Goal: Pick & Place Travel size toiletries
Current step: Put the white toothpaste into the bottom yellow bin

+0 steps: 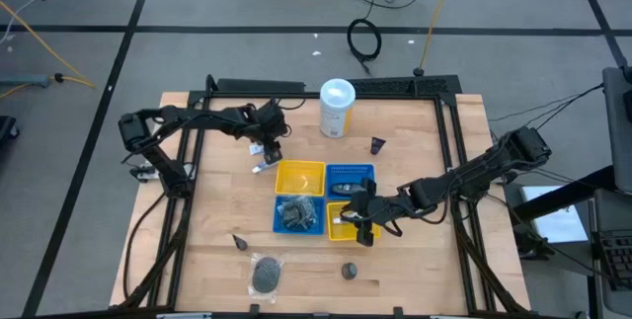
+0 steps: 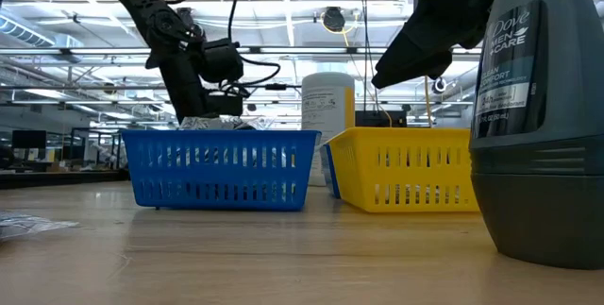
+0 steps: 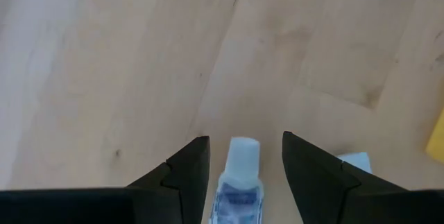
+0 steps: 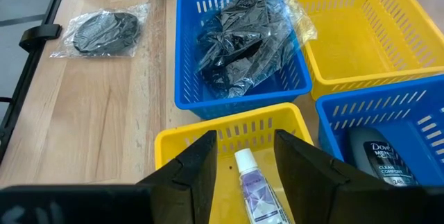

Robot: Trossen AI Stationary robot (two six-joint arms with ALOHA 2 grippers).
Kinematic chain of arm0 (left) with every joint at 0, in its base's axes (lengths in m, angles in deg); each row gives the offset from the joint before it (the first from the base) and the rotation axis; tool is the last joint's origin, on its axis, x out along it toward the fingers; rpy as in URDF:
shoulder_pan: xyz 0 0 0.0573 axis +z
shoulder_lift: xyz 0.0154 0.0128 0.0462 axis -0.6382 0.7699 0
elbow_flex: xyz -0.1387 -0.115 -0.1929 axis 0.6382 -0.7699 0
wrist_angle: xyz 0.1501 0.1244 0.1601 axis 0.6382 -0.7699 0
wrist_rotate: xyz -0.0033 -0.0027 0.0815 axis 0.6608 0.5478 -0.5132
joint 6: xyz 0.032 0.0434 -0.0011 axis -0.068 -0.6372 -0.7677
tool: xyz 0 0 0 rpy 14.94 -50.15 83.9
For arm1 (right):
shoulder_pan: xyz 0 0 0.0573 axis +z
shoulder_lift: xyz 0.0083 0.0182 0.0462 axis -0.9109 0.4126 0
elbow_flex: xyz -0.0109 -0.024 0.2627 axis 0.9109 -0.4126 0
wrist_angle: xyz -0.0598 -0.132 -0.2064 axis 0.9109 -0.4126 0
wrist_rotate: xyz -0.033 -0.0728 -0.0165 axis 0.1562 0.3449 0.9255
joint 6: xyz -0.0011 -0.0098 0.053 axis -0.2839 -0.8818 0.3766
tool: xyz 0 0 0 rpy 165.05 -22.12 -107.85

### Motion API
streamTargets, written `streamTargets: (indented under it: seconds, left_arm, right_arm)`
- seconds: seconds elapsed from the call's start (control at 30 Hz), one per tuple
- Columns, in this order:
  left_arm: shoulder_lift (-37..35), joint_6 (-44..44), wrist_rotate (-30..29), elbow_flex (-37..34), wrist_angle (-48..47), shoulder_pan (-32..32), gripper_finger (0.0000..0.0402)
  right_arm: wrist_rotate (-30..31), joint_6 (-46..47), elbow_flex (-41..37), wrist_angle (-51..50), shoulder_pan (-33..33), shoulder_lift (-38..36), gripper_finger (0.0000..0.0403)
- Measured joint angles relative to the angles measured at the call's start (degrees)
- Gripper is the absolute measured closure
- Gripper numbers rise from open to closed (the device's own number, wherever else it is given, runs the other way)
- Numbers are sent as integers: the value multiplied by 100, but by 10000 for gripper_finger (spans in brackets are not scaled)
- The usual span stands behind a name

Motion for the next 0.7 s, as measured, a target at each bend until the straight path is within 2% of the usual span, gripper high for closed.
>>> streamTargets:
  seconds: [0.47, 0.7]
  left_arm:
    - [-1, -190, -24, 0, -108, 0, 247]
    - [340, -131, -35, 6, -38, 0, 248]
  right_arm:
    - [0, -11, -2, 0, 0, 0, 268]
    - [1, 0, -2, 0, 0, 0, 267]
